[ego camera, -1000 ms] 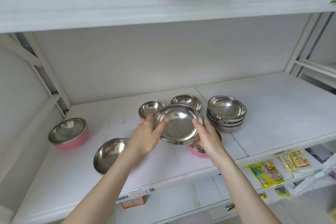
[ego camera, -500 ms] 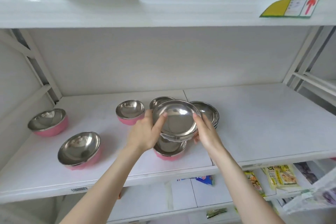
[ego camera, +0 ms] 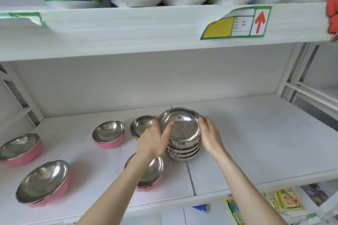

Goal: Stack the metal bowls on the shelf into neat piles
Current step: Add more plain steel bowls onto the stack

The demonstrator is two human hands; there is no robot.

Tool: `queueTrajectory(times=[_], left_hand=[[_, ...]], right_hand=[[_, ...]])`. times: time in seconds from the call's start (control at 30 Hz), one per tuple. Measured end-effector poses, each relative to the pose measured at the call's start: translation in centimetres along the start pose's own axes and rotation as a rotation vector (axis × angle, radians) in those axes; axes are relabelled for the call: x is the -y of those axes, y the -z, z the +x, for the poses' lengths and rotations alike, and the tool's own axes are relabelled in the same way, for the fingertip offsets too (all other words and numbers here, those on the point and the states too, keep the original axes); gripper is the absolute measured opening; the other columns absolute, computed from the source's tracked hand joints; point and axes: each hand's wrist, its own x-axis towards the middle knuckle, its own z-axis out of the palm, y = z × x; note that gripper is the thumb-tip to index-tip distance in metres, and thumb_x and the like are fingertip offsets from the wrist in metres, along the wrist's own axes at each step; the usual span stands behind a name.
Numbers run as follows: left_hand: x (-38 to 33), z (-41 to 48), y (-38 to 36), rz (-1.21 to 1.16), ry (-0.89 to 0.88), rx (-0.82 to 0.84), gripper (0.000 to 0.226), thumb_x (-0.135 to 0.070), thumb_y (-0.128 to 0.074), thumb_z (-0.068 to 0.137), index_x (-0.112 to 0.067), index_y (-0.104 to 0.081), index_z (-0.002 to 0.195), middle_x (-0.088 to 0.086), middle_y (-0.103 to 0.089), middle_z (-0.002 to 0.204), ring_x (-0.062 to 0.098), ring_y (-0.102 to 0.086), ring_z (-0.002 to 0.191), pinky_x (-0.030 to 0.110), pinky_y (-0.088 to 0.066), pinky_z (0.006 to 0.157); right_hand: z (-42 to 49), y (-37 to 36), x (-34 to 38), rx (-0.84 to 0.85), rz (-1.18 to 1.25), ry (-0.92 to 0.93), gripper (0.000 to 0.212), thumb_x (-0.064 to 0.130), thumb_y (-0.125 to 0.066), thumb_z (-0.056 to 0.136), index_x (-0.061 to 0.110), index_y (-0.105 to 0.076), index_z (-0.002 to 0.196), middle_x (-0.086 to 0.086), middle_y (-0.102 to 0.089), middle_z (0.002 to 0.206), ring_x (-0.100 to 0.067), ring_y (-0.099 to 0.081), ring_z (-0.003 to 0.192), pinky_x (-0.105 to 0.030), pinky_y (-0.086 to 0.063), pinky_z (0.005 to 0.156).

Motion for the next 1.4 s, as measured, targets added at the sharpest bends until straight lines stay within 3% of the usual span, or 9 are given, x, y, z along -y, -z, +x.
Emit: queueTrajectory(times=[0.1, 0.27, 0.43, 0.7, 0.8, 0.93, 1.03, 1.17, 1.4], left_hand=[[-0.2, 0.7, -1.4, 0.023, 0.052, -0.02, 0.078, -0.075, -0.025, 0.087, -0.009, -0.039, 0.125, 0.013, -0.069, 0.093, 0.037, -0.064, 0.094, 0.044, -0.049, 0.082], [-0.4, 1.1, -3.5, 0.054, 0.125, -0.028, 0.084, -0.075, -0.023, 0.087, -0.01, -0.028, 0.14, 0.016, -0.07, 0.093, 0.035, -0.066, 0.092, 0.047, -0.052, 0.084], [-0.2, 0.8, -4.5, 0.132, 0.163, -0.023, 0.079, -0.067, -0.027, 0.092, 0.0, -0.038, 0.131, 0.018, -0.07, 0.096, 0.036, -0.065, 0.094, 0.044, -0.051, 0.082], [-0.3, 0.9, -4.7, 0.362, 0.164, 0.026, 0.074, -0.066, -0.025, 0.093, -0.002, -0.04, 0.128, 0.017, -0.069, 0.1, 0.036, -0.065, 0.095, 0.036, -0.042, 0.068], [-0.5, 1.0, -4.4, 0.513, 0.154, 0.036, 0.077, -0.07, -0.021, 0.091, -0.007, -0.042, 0.129, 0.013, -0.068, 0.106, 0.032, -0.064, 0.1, 0.036, -0.044, 0.071], [-0.3, 0.8, -3.4, 0.695, 0.073, -0.043, 0.078, -0.07, -0.02, 0.09, -0.014, -0.034, 0.143, 0.008, -0.056, 0.128, 0.028, -0.053, 0.119, 0.039, -0.045, 0.085], [0.0, 0.2, -1.6, 0.758, -0.02, -0.147, 0.081, -0.067, -0.015, 0.088, -0.013, -0.039, 0.144, 0.01, -0.058, 0.124, 0.03, -0.056, 0.113, 0.042, -0.045, 0.086], [1.2, -0.4, 1.1, 0.747, -0.168, -0.27, 0.079, -0.063, -0.026, 0.085, -0.008, -0.055, 0.133, 0.017, -0.064, 0.116, 0.035, -0.061, 0.103, 0.052, -0.048, 0.086], [3.1, -1.1, 6.4, 0.793, -0.209, -0.338, 0.075, -0.06, -0.029, 0.087, -0.008, -0.051, 0.137, 0.023, -0.058, 0.13, 0.038, -0.057, 0.116, 0.055, -0.047, 0.092]], right_hand=[[2.0, 0.2, -1.1, 0.085, -0.062, 0.041, 0.033, 0.029, -0.039, 0.1, 0.006, -0.062, 0.104, -0.008, -0.065, 0.101, -0.022, -0.057, 0.097, -0.032, -0.04, 0.084], [4.0, 0.5, -2.6, 0.168, -0.124, 0.083, 0.039, 0.026, -0.039, 0.1, -0.003, -0.061, 0.086, -0.014, -0.063, 0.082, -0.024, -0.054, 0.078, -0.03, -0.035, 0.068], [5.1, 0.2, -4.2, 0.254, -0.246, 0.1, 0.041, 0.029, -0.038, 0.099, 0.013, -0.049, 0.063, -0.003, -0.049, 0.061, -0.027, -0.049, 0.074, -0.031, -0.033, 0.067], [4.7, 0.4, -4.6, 0.401, -0.391, -0.005, 0.045, 0.045, -0.031, 0.098, 0.012, -0.056, 0.115, -0.01, -0.049, 0.107, -0.027, -0.048, 0.11, -0.032, -0.037, 0.081], [4.4, 0.7, -4.1, 0.39, -0.537, 0.006, 0.055, 0.054, -0.027, 0.096, 0.01, -0.052, 0.119, -0.011, -0.048, 0.115, -0.032, -0.054, 0.108, -0.037, -0.043, 0.085], [3.6, 1.1, -3.1, 0.274, -0.854, 0.202, 0.061, 0.056, -0.026, 0.095, 0.008, -0.045, 0.127, -0.014, -0.054, 0.12, -0.033, -0.052, 0.111, -0.043, -0.046, 0.086], [2.8, 1.1, -1.9, 0.151, -1.009, 0.368, 0.072, 0.059, -0.025, 0.092, 0.008, -0.033, 0.143, -0.012, -0.057, 0.123, -0.032, -0.053, 0.111, -0.043, -0.045, 0.083], [1.8, 0.7, -0.2, 0.043, -0.99, 0.547, 0.077, 0.061, -0.03, 0.085, 0.007, -0.041, 0.14, -0.014, -0.061, 0.123, -0.032, -0.058, 0.109, -0.043, -0.047, 0.08], [0.7, -2.0, 3.6, 0.031, -0.978, 0.637, 0.081, 0.064, -0.031, 0.085, 0.011, -0.033, 0.145, -0.017, -0.049, 0.141, -0.031, -0.046, 0.129, -0.047, -0.041, 0.096]])
